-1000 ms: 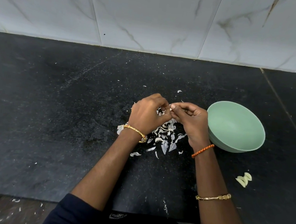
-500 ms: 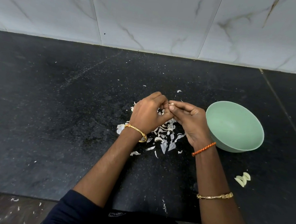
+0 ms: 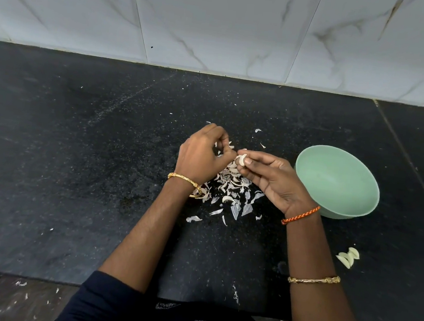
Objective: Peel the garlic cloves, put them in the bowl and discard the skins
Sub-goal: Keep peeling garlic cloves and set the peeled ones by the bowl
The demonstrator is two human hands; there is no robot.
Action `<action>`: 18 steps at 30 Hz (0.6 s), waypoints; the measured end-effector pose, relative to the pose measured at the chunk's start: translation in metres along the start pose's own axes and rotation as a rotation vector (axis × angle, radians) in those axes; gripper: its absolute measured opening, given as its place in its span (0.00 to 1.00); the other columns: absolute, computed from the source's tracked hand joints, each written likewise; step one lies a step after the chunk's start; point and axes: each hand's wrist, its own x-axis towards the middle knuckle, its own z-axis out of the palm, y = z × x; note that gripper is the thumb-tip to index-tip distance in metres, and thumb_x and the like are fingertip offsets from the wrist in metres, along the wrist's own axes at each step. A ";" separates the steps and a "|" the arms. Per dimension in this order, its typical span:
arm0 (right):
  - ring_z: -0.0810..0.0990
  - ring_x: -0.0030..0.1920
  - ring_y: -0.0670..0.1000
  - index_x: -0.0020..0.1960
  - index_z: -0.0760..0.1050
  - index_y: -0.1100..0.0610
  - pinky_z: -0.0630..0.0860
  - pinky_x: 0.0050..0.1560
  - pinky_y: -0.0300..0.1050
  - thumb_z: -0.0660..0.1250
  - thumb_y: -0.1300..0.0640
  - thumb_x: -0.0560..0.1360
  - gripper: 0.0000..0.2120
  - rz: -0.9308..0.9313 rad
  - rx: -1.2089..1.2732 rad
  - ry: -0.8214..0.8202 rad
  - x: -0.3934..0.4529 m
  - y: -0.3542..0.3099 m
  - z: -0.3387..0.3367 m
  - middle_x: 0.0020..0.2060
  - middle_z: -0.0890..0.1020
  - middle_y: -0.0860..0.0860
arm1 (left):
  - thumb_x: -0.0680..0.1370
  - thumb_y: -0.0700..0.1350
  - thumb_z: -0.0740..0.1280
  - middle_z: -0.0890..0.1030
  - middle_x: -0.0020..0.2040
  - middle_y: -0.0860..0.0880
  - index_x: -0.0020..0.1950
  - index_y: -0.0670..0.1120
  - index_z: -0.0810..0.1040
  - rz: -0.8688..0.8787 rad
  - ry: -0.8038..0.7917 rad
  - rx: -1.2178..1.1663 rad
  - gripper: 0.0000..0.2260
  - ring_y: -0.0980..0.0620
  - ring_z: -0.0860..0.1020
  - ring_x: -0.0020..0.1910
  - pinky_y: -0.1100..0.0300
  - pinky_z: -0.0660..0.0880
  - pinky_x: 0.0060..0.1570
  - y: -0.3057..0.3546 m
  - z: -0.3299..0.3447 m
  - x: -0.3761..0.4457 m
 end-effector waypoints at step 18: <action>0.83 0.41 0.47 0.50 0.80 0.63 0.80 0.41 0.35 0.66 0.65 0.68 0.11 0.057 0.359 0.043 0.006 0.009 -0.010 0.42 0.84 0.56 | 0.71 0.49 0.68 0.80 0.42 0.55 0.44 0.50 0.82 0.022 -0.098 -0.319 0.06 0.49 0.73 0.28 0.51 0.74 0.29 0.009 0.010 -0.006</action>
